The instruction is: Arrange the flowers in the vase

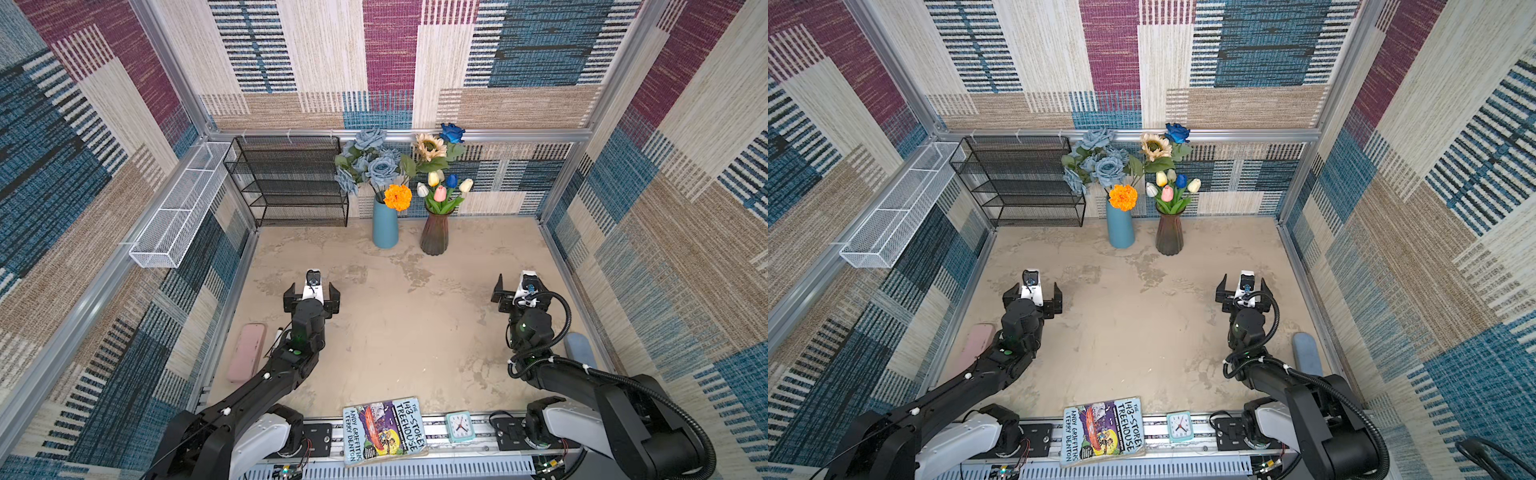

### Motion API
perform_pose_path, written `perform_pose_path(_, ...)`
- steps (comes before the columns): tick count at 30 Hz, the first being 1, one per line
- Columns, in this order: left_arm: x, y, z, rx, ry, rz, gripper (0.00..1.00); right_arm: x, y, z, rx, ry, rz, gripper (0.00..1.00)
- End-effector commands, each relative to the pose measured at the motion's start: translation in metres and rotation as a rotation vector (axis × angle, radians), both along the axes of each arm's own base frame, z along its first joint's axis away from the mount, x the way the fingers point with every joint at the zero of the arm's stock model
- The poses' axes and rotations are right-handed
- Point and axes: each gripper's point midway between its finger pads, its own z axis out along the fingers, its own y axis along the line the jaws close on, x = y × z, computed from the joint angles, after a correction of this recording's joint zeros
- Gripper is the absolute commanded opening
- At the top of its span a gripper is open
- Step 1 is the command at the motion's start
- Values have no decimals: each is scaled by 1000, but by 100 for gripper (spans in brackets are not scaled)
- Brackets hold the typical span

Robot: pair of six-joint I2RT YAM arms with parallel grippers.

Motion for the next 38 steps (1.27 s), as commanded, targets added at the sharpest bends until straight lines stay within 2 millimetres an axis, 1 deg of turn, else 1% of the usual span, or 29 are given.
perform_pose_path(1,-1,21,-34,-21,51,51,99,-2,9,11,20,-88,78,100)
perform_pose_path(3,8,24,-38,-29,25,45,99,-1,15,8,6,-97,121,100)
perform_pose_path(5,15,13,-38,-28,13,-35,99,-1,18,6,-16,-109,144,100)
perform_pose_path(7,19,5,-36,-17,-44,-102,99,1,22,-4,-13,-88,194,100)
perform_pose_path(9,22,10,-44,-8,-63,-95,99,4,20,-12,4,-75,212,100)
perform_pose_path(11,23,13,-52,-35,-92,-117,99,6,16,-16,24,-69,221,100)
perform_pose_path(13,23,16,-61,-55,-114,-127,99,10,17,-23,34,-47,246,100)
perform_pose_path(14,26,13,-59,-53,-105,-144,99,12,17,-26,38,-36,254,100)
perform_pose_path(16,32,0,-66,-59,-31,-242,99,24,13,-32,51,-5,235,100)
perform_pose_path(17,40,-2,-69,-64,9,-256,99,32,12,-38,72,36,251,100)
perform_pose_path(19,54,12,-73,-123,71,-209,99,38,2,-41,115,53,236,100)
perform_pose_path(20,61,19,-78,-153,111,-192,99,38,1,-40,116,51,237,100)
perform_pose_path(21,65,22,-80,-199,138,-207,98,38,1,-40,115,48,236,100)
perform_pose_path(22,67,27,-81,-225,146,-196,99,38,1,-40,116,53,235,100)
perform_pose_path(33,67,27,-80,-227,137,-199,99,40,1,-42,115,60,239,100)
perform_pose_path(38,66,27,-80,-228,139,-200,99,36,2,-38,109,44,240,100)
